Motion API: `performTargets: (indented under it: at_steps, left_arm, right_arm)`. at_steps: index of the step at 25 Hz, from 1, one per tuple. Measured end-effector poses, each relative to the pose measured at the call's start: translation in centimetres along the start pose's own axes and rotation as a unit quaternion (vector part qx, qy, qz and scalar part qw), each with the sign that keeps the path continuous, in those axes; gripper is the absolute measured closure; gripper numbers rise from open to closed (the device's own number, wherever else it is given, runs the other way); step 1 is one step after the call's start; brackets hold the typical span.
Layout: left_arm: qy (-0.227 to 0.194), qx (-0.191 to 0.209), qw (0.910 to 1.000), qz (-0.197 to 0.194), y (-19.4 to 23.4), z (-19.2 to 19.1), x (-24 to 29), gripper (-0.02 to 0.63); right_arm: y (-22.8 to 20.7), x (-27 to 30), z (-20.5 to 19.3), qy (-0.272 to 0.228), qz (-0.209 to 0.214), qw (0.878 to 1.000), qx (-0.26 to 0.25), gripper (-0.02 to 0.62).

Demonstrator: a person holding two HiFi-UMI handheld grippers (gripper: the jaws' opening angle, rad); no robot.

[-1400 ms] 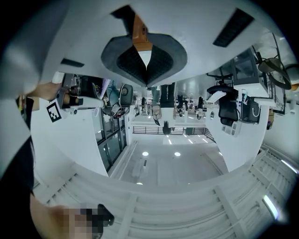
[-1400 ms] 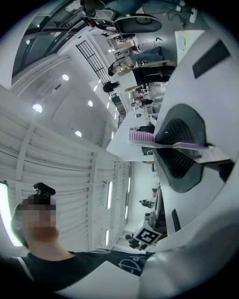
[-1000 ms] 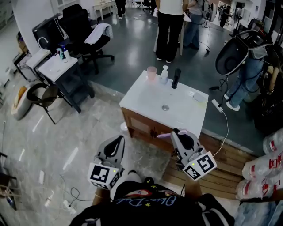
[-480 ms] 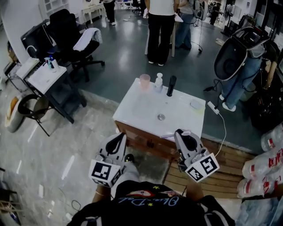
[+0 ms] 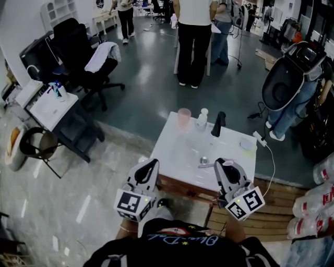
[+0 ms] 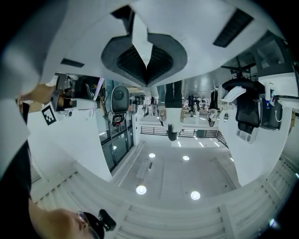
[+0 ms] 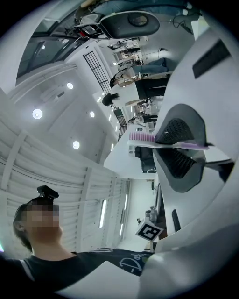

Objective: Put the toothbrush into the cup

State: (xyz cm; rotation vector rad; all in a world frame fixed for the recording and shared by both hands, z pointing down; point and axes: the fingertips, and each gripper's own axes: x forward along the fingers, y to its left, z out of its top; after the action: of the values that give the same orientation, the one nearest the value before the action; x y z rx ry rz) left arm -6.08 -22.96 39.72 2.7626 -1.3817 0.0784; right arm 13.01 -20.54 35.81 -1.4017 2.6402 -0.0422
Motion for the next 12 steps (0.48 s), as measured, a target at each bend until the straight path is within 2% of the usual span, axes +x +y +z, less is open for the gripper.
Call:
performTargets:
  at_steps: [5, 12]
  left_arm:
    - [0.0, -0.003, 0.9999, -0.011, 5.6, 0.2, 2.1, 0.611]
    - [0.009, -0.015, 0.9998, -0.01, 11.0, -0.8, 4.4, 0.611]
  right_arm:
    - [0.0, 6.2, -0.5, 0.002, -0.005, 1.0, -0.006, 0.577]
    - [-1.3, 11.8, -2.2, 0.008, -0.019, 1.0, -0.013, 0.577]
